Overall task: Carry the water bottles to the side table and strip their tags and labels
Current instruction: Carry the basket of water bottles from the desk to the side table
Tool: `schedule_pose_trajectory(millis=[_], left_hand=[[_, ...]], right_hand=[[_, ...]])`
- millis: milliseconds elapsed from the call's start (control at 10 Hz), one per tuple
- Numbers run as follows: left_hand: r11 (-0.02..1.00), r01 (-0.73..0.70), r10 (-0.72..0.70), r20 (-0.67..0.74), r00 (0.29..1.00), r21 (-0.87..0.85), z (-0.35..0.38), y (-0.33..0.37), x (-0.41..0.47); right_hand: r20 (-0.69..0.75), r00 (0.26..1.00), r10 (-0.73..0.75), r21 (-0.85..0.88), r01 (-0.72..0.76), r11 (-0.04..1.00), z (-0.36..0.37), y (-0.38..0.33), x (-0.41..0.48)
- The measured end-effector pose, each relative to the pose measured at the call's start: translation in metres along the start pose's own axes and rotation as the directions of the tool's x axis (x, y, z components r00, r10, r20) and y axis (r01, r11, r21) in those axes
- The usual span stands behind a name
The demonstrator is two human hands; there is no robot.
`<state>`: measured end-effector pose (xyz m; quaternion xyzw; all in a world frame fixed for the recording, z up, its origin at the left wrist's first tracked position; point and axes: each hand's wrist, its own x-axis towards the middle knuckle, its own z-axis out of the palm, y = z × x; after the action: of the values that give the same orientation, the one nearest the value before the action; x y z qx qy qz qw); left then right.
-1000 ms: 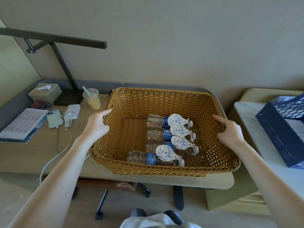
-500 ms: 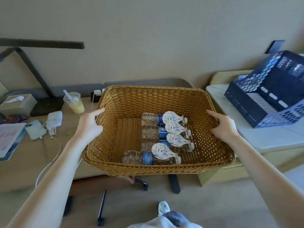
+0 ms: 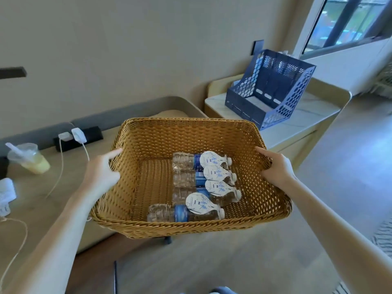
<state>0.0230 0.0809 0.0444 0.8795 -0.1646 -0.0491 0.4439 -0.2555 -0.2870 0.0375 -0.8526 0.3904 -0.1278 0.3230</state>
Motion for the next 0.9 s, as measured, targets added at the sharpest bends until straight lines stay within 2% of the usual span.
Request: schedule_pose_trajectory(millis=[100, 200, 300, 500, 700, 900], left_hand=[[0.994, 0.057, -0.048, 0.101, 0.994, -0.089, 0.025, 0.029, -0.002], [0.988, -0.1, 0.075, 0.201, 0.977, 0.116, 0.054, 0.051, -0.002], [0.957, -0.219, 0.177, 0.212, 0.961, 0.191, 0.089, 0.077, 0.008], [0.928, -0.336, 0.272, 0.321, 0.907, 0.162, 0.177, 0.138, 0.02], [0.887, -0.447, 0.363, 0.421, 0.831, 0.117, 0.276, 0.215, 0.012], [0.805, -0.592, 0.493, 0.525, 0.693, 0.026, 0.375, 0.289, -0.003]], right_hand=[[-0.065, 0.996, 0.055, 0.022, -0.053, 0.998, -0.021, 0.021, -0.013], [-0.124, 0.985, 0.12, 0.048, -0.114, 0.992, -0.043, 0.045, -0.022], [-0.17, 0.969, 0.177, 0.063, -0.169, 0.984, -0.068, 0.073, -0.028], [-0.26, 0.926, 0.273, 0.077, -0.262, 0.962, -0.118, 0.141, -0.031], [-0.344, 0.865, 0.365, 0.098, -0.354, 0.93, -0.175, 0.217, -0.039], [-0.446, 0.77, 0.457, 0.124, -0.452, 0.883, -0.23, 0.277, -0.068]])
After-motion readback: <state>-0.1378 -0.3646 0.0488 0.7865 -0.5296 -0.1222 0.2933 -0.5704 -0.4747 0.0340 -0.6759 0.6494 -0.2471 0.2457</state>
